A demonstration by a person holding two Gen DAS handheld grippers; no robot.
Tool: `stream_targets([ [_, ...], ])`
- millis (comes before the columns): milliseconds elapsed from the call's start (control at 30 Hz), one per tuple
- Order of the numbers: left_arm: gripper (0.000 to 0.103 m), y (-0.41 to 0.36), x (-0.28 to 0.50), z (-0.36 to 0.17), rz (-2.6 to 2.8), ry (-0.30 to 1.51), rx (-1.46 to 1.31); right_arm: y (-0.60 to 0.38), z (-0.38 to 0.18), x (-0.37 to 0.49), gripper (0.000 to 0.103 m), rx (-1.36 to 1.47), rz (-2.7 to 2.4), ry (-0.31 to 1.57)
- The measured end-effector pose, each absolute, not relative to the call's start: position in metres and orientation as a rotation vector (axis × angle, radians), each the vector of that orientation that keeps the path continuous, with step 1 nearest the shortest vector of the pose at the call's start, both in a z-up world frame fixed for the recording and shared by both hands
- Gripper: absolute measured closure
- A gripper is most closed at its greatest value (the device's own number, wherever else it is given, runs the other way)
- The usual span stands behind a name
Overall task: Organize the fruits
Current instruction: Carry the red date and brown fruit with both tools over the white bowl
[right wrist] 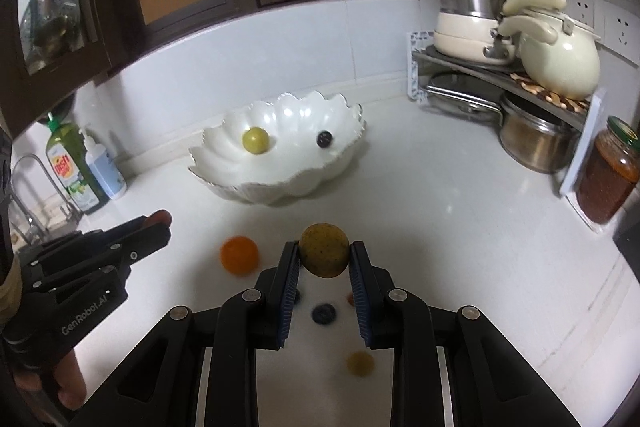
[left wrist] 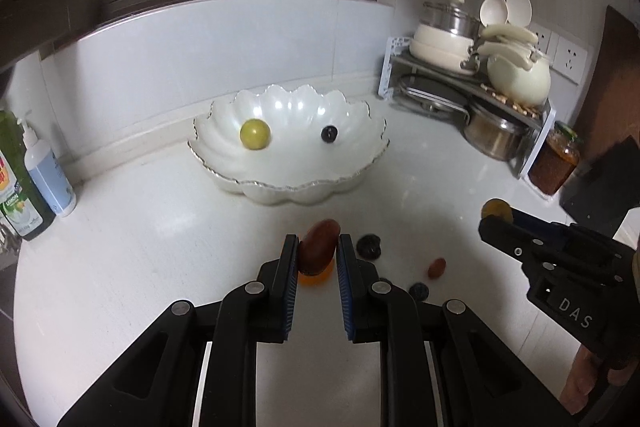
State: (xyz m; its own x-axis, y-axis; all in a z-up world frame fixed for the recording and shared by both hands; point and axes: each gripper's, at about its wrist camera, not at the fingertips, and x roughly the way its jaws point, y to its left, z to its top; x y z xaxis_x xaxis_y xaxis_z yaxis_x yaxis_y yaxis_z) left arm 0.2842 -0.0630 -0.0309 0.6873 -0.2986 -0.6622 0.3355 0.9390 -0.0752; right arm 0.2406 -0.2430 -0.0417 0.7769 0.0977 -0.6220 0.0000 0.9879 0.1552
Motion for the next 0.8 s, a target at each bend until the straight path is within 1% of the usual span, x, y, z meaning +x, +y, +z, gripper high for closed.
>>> stream_targets([
  [200, 0.083, -0.054, 0.293, -0.021, -0.344, 0.68, 0.089, -0.232, -0.034, 0.255, 0.076, 0.166, 0.059, 0.656],
  [533, 0.084, -0.039, 0.319, -0.005, -0.373, 0.676, 0.065, -0.213, -0.02, 0.282, 0.076, 0.18, 0.075, 0.63],
  [800, 0.084, -0.035, 0.346, 0.013, -0.37, 0.638, 0.082, -0.204, -0.001, 0.309, 0.076, 0.168, 0.072, 0.605],
])
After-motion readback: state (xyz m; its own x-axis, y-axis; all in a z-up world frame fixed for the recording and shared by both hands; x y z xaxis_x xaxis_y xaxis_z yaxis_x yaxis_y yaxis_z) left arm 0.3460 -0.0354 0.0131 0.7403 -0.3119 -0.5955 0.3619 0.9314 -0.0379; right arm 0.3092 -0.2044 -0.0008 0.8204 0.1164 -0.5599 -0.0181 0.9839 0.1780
